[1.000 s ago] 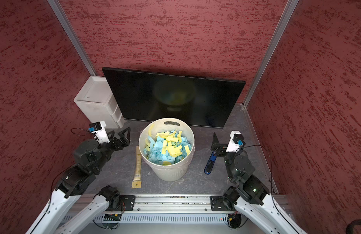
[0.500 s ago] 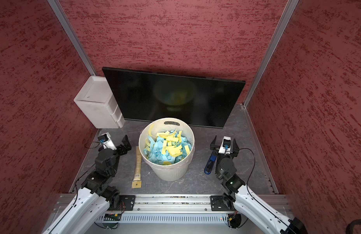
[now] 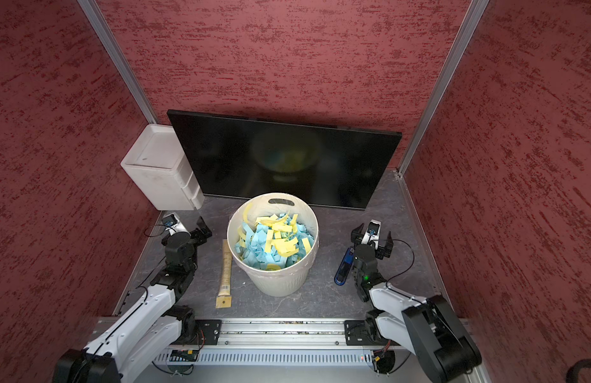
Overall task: Remove the sticky note from the monitor
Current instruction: Reset both arms
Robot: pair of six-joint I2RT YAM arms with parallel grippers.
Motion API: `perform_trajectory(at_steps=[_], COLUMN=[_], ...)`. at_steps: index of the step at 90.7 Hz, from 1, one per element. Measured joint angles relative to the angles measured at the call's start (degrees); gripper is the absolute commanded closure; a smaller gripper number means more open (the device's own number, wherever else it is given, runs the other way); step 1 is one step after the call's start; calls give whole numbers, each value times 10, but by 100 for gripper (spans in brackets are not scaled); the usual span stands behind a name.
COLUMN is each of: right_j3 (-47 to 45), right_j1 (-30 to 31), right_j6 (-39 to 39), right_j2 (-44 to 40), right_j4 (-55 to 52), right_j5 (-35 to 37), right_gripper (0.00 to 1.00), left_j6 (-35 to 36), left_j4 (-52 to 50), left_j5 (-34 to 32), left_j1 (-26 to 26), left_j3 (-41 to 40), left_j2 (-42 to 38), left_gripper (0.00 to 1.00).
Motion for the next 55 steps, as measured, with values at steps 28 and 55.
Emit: perform_trajectory(at_steps=[28, 55], right_j3=[69, 123], right_j1=[-25, -83], right_j6=[-46, -18], right_j2=[176, 143], right_j4=[142, 37], right_j5=[-50, -147], right_gripper=[2, 1], left_j6=[28, 112], left_j4=[92, 264], left_j5=[-3, 47], left_j1=[-1, 6], left_j3=[-13, -1], left_j2=[84, 298], left_gripper=[0, 0])
